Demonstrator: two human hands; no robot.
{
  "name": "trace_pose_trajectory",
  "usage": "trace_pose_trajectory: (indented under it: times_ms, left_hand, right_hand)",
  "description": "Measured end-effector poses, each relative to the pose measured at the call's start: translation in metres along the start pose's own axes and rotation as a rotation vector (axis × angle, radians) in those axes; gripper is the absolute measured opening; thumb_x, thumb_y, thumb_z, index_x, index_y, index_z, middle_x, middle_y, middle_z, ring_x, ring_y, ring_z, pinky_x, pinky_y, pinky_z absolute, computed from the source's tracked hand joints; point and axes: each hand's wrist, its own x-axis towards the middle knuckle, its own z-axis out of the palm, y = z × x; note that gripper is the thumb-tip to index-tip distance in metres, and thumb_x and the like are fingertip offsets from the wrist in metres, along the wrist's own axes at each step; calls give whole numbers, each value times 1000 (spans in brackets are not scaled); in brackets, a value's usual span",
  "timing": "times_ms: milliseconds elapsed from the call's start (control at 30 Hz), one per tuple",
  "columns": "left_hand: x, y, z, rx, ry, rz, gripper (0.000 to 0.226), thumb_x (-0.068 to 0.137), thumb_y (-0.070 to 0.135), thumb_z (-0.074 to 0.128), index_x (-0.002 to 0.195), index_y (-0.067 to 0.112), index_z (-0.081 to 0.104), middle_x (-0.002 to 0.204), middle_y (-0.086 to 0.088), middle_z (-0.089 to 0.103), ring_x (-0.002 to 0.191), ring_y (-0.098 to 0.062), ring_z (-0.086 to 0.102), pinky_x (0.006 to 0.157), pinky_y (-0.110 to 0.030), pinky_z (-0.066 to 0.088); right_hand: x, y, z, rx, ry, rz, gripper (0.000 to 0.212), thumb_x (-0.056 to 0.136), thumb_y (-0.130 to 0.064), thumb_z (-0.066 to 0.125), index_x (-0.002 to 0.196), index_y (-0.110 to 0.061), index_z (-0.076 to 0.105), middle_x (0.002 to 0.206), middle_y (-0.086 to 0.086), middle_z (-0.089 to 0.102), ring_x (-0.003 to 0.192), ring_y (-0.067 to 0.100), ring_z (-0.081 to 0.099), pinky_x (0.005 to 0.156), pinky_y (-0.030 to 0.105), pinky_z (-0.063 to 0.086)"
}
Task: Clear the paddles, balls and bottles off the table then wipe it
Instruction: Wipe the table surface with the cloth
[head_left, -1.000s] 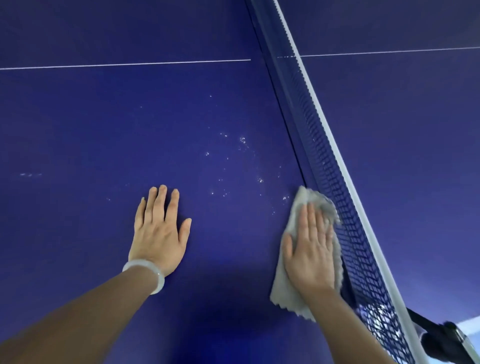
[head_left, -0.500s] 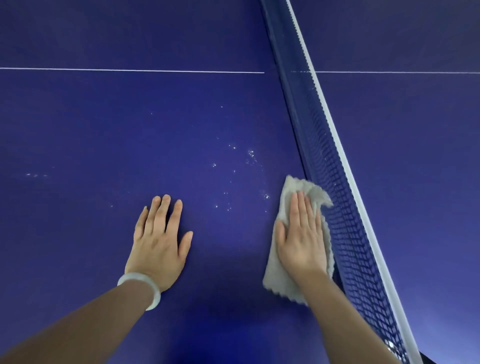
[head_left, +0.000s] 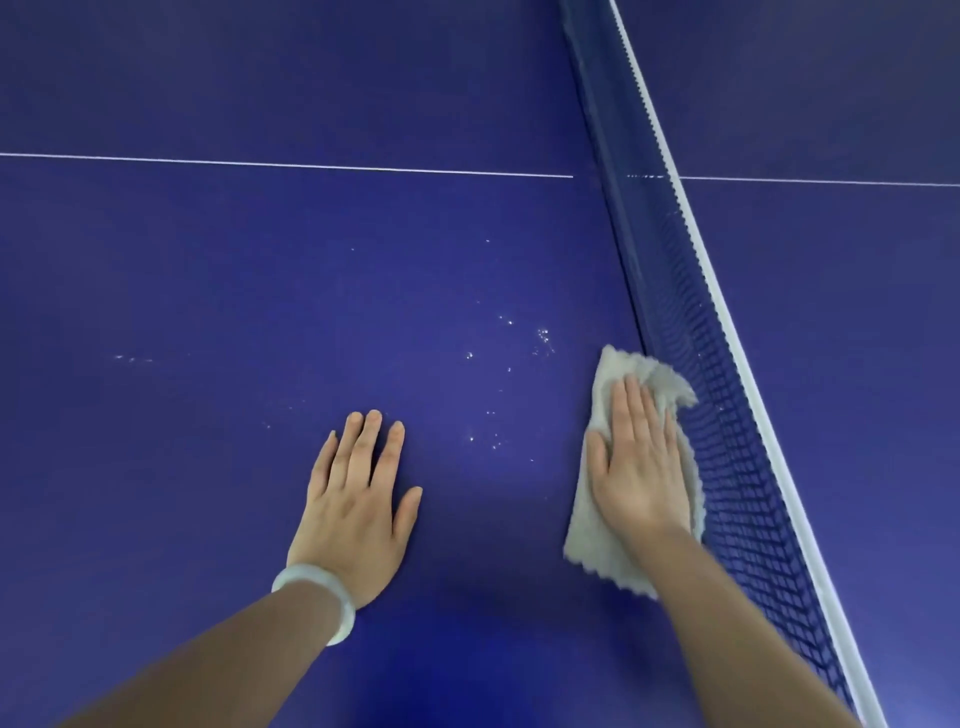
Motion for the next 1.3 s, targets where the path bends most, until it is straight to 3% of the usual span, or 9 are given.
trace_pose_trajectory:
  times_ms: [133,300,467,633,767,1000,1300]
  left_hand:
    - [1,0,1,23,-7,-9,66,100,48,17,155,12,25,161,-12,21,151,-26,13,121,-45,12]
    - [0,-1,1,25,-18,-11,66,100,49,16,155,13,22,162,-12,21,152,-27,11,121,-45,12]
    - [1,0,-1,1,-29,-7,66,100,48,19,154,11,26,161,-14,22,151,-29,14,120,-48,19]
    - [-1,1,-5,-3,-47,8,65,100,46,25,151,8,34,156,-17,31,147,-33,25,117,-49,25]
    - [24,-5,-13,-57,69,27,58,98,42,32,136,4,53,140,-17,49,134,-34,43,113,-46,30]
    - [99,-4,-10,-63,36,-163,67,98,48,21,146,6,41,150,-17,39,143,-36,32,118,-51,26]
    - [102,-5,-4,-4,72,-185,64,98,46,22,145,9,43,151,-13,41,144,-32,32,118,-46,16]
  right_hand:
    - [74,-25,0,-9,-12,25,65,102,-40,16,158,-12,0,166,5,-2,153,18,-7,125,40,-3]
    - [20,-33,5,-35,-45,-266,62,102,-41,14,159,-18,3,166,-4,-3,152,10,-10,124,38,-4]
    - [-60,-4,7,32,36,96,65,99,-42,15,159,-16,7,166,0,4,153,11,-3,125,39,0]
    - [-60,-31,22,15,101,188,68,99,-42,16,157,-7,15,165,7,13,153,21,5,124,45,3]
    - [-38,-31,21,-40,90,150,68,99,-43,13,158,-9,9,165,5,6,153,18,-2,124,42,-3]
    - [24,-32,12,-29,74,155,70,97,-47,5,158,-13,-1,166,1,-4,152,14,-11,124,38,-7]
    - [185,-51,-10,-17,18,55,66,103,-40,19,158,-10,1,166,5,-3,153,18,-7,124,37,-6]
